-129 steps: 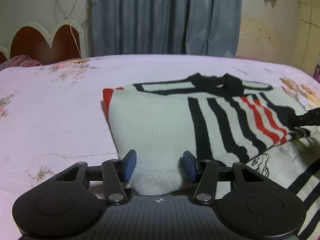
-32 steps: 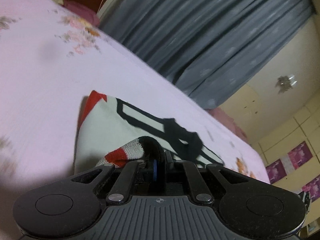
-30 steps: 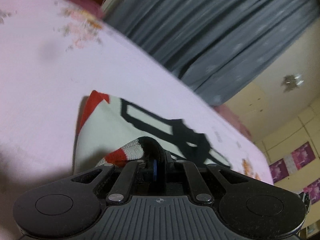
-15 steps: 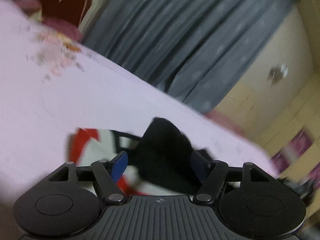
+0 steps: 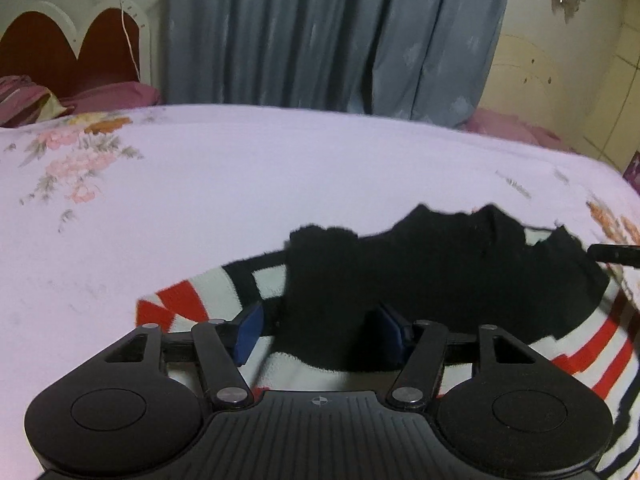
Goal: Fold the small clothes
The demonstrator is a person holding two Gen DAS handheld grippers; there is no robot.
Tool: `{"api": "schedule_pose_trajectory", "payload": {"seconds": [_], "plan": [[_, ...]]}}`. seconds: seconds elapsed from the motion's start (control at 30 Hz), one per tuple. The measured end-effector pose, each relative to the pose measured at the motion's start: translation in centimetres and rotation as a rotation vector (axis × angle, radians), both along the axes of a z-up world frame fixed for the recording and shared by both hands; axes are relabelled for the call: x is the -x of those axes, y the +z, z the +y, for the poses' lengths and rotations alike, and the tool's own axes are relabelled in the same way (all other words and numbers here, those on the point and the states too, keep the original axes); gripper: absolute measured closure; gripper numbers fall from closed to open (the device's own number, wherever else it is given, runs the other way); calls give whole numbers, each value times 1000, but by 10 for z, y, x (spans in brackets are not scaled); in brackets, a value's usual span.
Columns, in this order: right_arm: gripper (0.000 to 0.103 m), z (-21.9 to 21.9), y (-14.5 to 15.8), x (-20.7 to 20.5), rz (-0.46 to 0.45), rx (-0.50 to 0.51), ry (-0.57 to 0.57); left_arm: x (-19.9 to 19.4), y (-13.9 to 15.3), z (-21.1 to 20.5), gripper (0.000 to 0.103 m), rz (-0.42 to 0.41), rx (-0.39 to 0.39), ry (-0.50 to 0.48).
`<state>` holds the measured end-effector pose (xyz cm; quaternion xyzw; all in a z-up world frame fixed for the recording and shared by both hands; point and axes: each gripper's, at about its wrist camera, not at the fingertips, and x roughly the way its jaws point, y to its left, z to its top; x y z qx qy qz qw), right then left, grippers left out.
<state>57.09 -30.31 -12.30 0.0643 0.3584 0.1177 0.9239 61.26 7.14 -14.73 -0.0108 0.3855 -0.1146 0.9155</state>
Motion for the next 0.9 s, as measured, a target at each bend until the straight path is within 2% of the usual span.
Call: {"api": "schedule_pose_trajectory", "payload": {"seconds": [0.03,0.07,0.1,0.13,0.17,0.23,0.27,0.3,0.33,0.37,0.43,0.47,0.5,0.53,0.57,0.6,0.63,0.67,0.73,0.77,0.83,0.9], "plan": [[59,5,-5,-4,27,30,13,0,-2,-3,48,-6,-23,1],[61,13,-9,-6,38,89,16,-1,-6,-8,74,-24,-47,4],[77,20,-11,-6,18,148,21,1,-3,-8,99,-49,-46,11],[94,25,-10,-4,0,181,29,4,-1,-6,99,-81,-29,43],[99,27,-9,-4,-13,205,28,12,5,-1,99,-147,-9,82],[99,21,1,2,-84,213,-25,25,12,7,99,-237,-14,149],[99,13,4,5,-105,200,-58,25,9,8,99,-228,-36,169],[99,8,1,5,-104,202,-84,19,1,8,99,-173,-54,183],[99,4,-7,0,-61,208,-90,11,-12,9,99,-100,-45,186],[98,3,-19,-6,-10,219,-80,10,-17,7,99,-102,-45,187],[97,8,-21,-6,-26,262,-73,8,-14,2,99,-101,-76,177],[90,8,-18,-6,-21,261,-88,8,-13,2,97,-98,-84,170],[69,8,-14,-5,-26,269,-113,11,-10,4,85,-101,-85,177],[59,9,-7,0,-59,272,-142,14,-4,3,75,-113,-82,201],[46,12,3,10,-122,262,-162,21,5,1,58,-147,-75,223],[47,19,12,20,-175,236,-159,27,13,-3,53,-185,-59,215],[48,28,16,24,-179,183,-129,31,20,-15,53,-203,-32,178],[53,40,16,22,-147,149,-77,32,24,-31,53,-190,-5,130],[54,76,6,18,-102,136,28,34,23,-72,47,-156,24,-17],[53,90,1,17,-84,118,66,34,19,-90,38,-137,15,-66],[54,107,-10,15,-24,111,128,33,6,-107,37,-94,-4,-88],[51,104,-16,19,-20,177,113,34,-6,-95,37,-54,-4,-71]]}}
